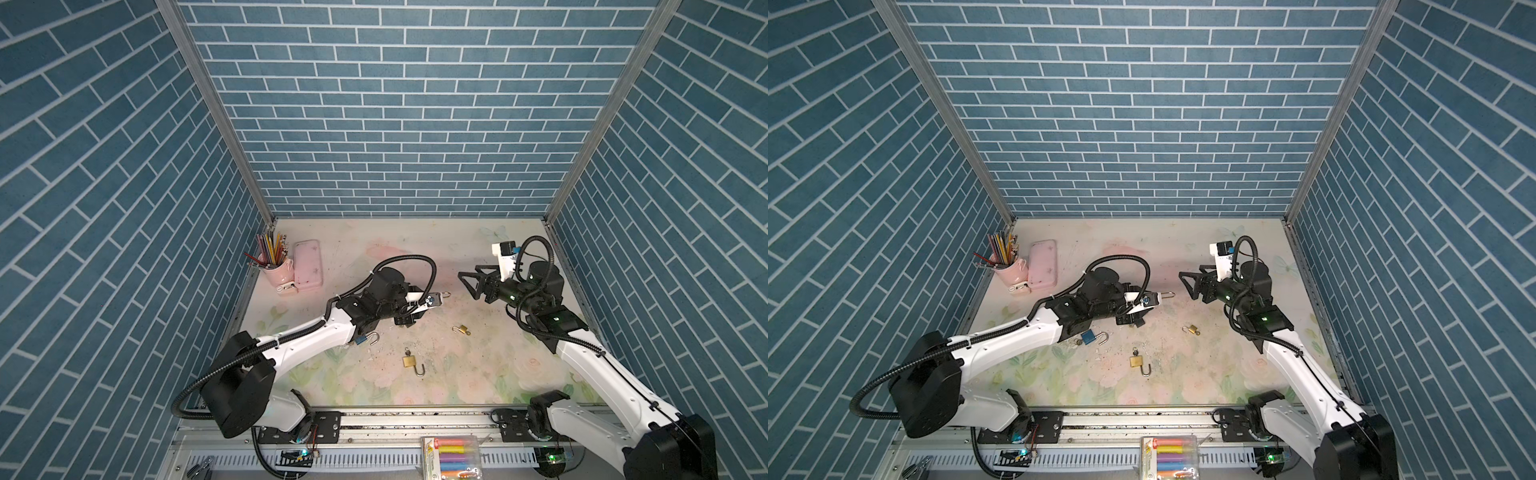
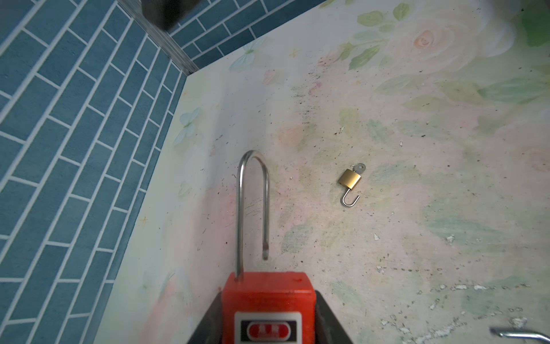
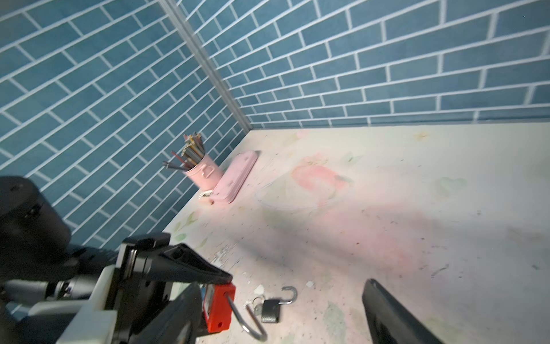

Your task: Lock with the key

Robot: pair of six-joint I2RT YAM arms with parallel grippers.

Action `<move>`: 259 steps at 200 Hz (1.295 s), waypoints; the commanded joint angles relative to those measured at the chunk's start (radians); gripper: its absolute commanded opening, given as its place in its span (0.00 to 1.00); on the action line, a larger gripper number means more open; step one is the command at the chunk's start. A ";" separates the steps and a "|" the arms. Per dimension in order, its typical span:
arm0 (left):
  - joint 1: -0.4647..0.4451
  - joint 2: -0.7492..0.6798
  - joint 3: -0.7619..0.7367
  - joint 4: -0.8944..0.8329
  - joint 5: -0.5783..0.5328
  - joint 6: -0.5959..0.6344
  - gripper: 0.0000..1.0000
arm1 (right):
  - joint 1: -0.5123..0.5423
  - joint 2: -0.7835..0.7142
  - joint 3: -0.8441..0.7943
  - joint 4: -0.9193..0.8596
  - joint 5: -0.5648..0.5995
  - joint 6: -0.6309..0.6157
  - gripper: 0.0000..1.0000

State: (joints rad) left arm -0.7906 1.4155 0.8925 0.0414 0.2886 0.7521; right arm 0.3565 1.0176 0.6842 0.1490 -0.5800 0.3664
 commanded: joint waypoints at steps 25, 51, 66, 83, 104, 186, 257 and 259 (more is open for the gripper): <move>-0.002 -0.039 -0.005 0.059 0.047 0.035 0.00 | 0.038 0.014 0.002 -0.046 -0.138 -0.060 0.81; -0.002 -0.041 -0.007 0.065 0.058 0.033 0.00 | 0.043 0.022 -0.008 -0.061 -0.152 -0.058 0.77; -0.002 -0.040 -0.007 0.071 0.061 0.030 0.00 | 0.043 0.031 -0.008 -0.065 -0.167 -0.058 0.74; -0.002 -0.040 -0.007 0.078 0.062 0.026 0.00 | 0.046 0.043 -0.011 -0.063 -0.186 -0.057 0.71; -0.002 -0.039 -0.007 0.086 0.066 0.022 0.00 | 0.051 0.063 -0.014 -0.058 -0.199 -0.055 0.67; -0.001 -0.023 -0.015 0.128 0.040 -0.003 0.00 | 0.070 0.097 -0.015 -0.039 -0.214 -0.037 0.34; -0.002 0.006 -0.010 0.157 -0.028 -0.006 0.00 | 0.081 0.113 -0.004 -0.019 -0.199 0.013 0.04; -0.002 0.007 -0.011 0.159 -0.031 -0.005 0.00 | 0.083 0.114 -0.004 -0.018 -0.199 0.015 0.03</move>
State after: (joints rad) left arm -0.7906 1.4067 0.8864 0.1417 0.2924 0.7403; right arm 0.4290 1.1172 0.6758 0.1040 -0.7681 0.3595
